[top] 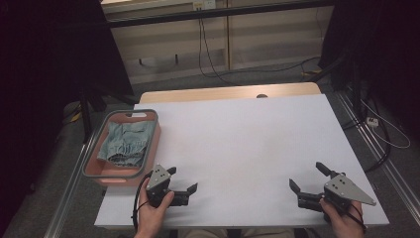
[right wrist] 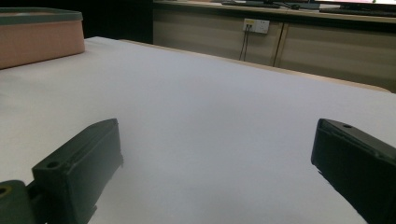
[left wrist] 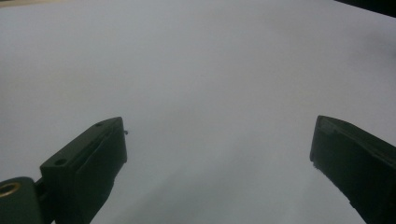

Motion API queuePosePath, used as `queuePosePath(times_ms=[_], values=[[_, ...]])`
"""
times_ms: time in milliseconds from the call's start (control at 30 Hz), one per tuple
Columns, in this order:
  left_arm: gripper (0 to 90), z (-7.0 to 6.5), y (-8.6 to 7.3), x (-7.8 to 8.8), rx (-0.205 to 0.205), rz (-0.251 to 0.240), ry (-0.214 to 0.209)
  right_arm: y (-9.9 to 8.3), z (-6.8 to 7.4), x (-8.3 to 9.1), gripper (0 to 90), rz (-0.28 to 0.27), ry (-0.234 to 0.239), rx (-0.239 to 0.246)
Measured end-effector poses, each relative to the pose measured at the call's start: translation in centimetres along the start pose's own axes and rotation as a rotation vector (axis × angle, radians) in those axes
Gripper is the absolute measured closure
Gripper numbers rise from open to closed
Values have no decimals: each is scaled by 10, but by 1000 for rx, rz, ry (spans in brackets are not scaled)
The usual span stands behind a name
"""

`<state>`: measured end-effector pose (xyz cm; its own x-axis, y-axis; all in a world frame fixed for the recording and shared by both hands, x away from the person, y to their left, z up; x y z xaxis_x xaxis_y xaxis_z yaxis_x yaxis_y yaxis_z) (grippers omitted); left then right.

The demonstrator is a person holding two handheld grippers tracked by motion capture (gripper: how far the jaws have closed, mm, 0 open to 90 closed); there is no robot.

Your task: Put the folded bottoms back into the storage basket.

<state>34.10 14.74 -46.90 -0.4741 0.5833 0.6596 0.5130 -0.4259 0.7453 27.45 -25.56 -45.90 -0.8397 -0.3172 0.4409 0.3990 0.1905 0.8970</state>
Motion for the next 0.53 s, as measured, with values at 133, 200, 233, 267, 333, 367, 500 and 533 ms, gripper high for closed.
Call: queuePosePath(times_ms=[133, 200, 233, 267, 333, 367, 500, 533], values=[[37, 0, 3, 3, 7, -39, -10, 0, 1, 0, 14, -1, 0, 1], [37, 2, 2, 2, 10, -33, -7, 0, 1, 0, 14, 0, 1, 0], [37, 3, 2, 2, 8, -29, -2, 0, 1, 0, 14, -2, 4, 1], [37, 3, 1, 2, 11, -26, 1, 0, 1, 0, 14, -2, 6, 3], [37, 4, 2, 1, 12, -23, 2, 0, 1, 0, 14, -2, 8, 6], [37, 4, 2, 0, 9, -20, 3, 0, 1, 0, 14, -2, 7, 4], [37, 3, 1, -1, 4, -10, 4, 0, 1, -1, 14, -1, 5, 3], [37, 3, 2, -1, 3, -13, 2, 0, 1, -1, 14, 0, 8, 4]])
Point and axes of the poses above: each handheld gripper's, and its own axes: x roughly backward along the jaws, y roughly out of its top, z roughly to its left, the point moved 5 cm from there along -x, roughly forward along the jaws, and after that the axes turned 13 degrees about z, right-handed, at the moved point
